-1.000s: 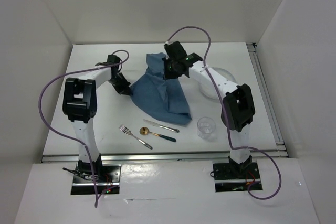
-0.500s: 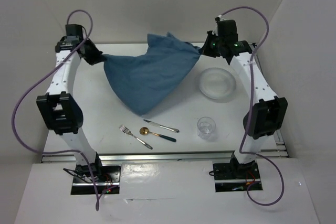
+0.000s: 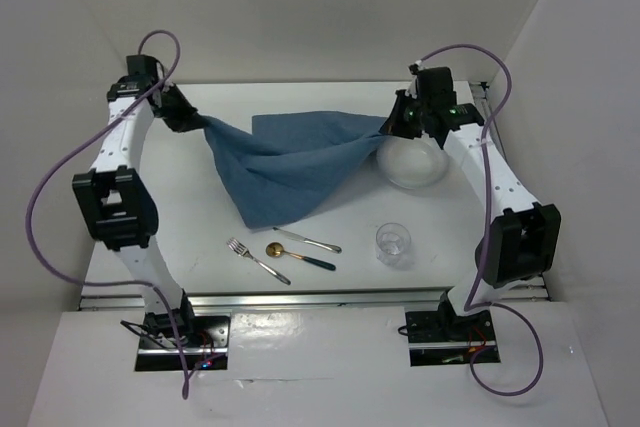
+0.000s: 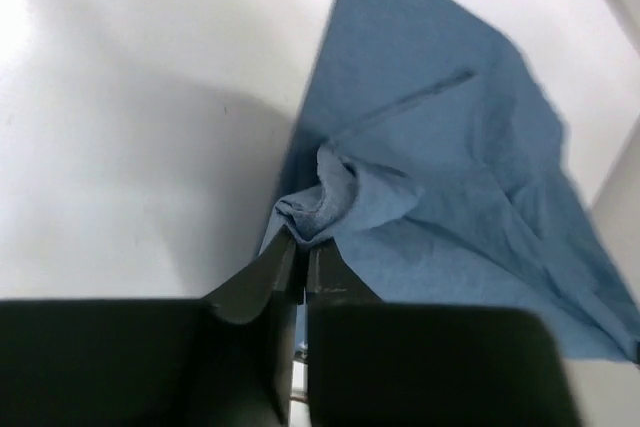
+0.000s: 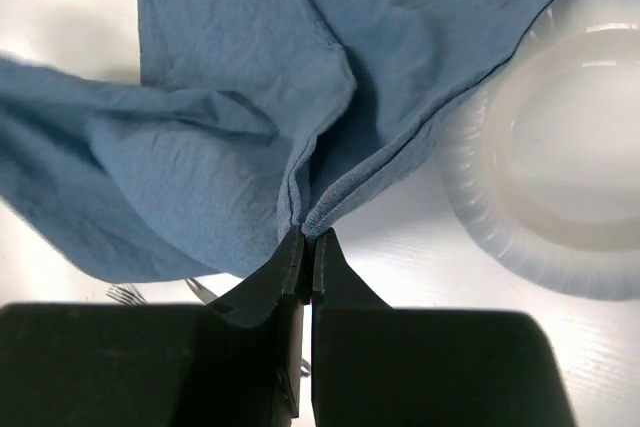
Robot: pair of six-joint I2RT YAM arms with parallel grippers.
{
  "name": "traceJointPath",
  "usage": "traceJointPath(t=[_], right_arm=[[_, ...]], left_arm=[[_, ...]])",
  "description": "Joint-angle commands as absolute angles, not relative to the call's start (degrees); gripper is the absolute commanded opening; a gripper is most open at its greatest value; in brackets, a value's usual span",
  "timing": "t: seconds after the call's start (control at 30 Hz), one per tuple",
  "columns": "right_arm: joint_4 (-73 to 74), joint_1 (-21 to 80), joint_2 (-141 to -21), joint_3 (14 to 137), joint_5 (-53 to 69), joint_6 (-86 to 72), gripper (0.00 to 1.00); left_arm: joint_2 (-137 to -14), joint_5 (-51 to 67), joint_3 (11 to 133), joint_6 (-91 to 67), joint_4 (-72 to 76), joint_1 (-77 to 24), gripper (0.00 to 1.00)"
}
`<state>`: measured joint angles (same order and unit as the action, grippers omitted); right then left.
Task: Set the dinner table for one person
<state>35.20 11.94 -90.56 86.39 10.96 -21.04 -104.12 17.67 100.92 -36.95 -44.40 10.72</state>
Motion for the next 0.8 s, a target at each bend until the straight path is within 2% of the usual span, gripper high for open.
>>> traceJointPath(t=[0.0,0.03,0.1,0.13,0.17,0.2,0.23,0.27,0.37,0.4,0.53,0.63,0.77], right_arm=[[32.78,11.51,-87.81,84.91,10.99,-21.09,0.0],[32.78,11.51,-86.85,83.6,10.99,-21.09,0.0],[32.78,11.51,-86.14,81.58,11.51,-21.09,0.0],[32.78,11.51,-85.52,80.87,11.51,-21.09,0.0],[32.78,11.51,-85.52,79.99,11.51,-21.09,0.0],[32.26,11.51,-85.0,79.28,11.51,-21.09,0.0],[32.26,12.04,-84.99,78.06,12.04,-21.09,0.0],[31.73,12.04,-84.99,77.52,12.04,-21.09,0.0],[31.73,12.57,-85.51,76.82,12.04,-21.09,0.0],[31.73,12.57,-85.52,76.29,12.04,-21.09,0.0],[31.2,13.18,-86.74,76.29,12.04,-21.09,0.0],[31.2,13.71,-87.44,77.51,12.04,-21.09,0.0],[31.81,14.85,-89.03,78.66,12.66,-20.48,0.0]], left_arm=[[-113.27,21.35,109.03,-34.81,-44.46,7.48,0.2],[-117.12,21.88,110.9,-34.11,-46.13,6.86,0.37],[-119.61,20.48,115.72,-32.88,-48.94,5.2,0.51],[-119.62,19.61,115.75,-32.35,-49.56,5.19,0.6],[-117.97,16.29,115.75,-32.34,-49.57,4.66,0.62],[-116.21,14.52,113.84,-31.73,-49.57,4.66,0.7],[-114.1,12.5,112.43,-31.73,-49.57,4.66,0.72],[-109.3,10.39,110.76,-31.73,-49.57,4.66,0.81],[-101.45,7.91,99.35,-31.73,-47.56,4.13,0.8],[-96.73,7.91,91.83,-30.86,-46.85,3.61,0.77],[-90.54,13.09,73.89,-30.23,-44.3,2.29,0.76],[-90.0,17.49,65.86,-31.55,-39.74,1.76,0.76],[-94.46,19.77,65.82,-32.17,-38.41,1.24,0.77]])
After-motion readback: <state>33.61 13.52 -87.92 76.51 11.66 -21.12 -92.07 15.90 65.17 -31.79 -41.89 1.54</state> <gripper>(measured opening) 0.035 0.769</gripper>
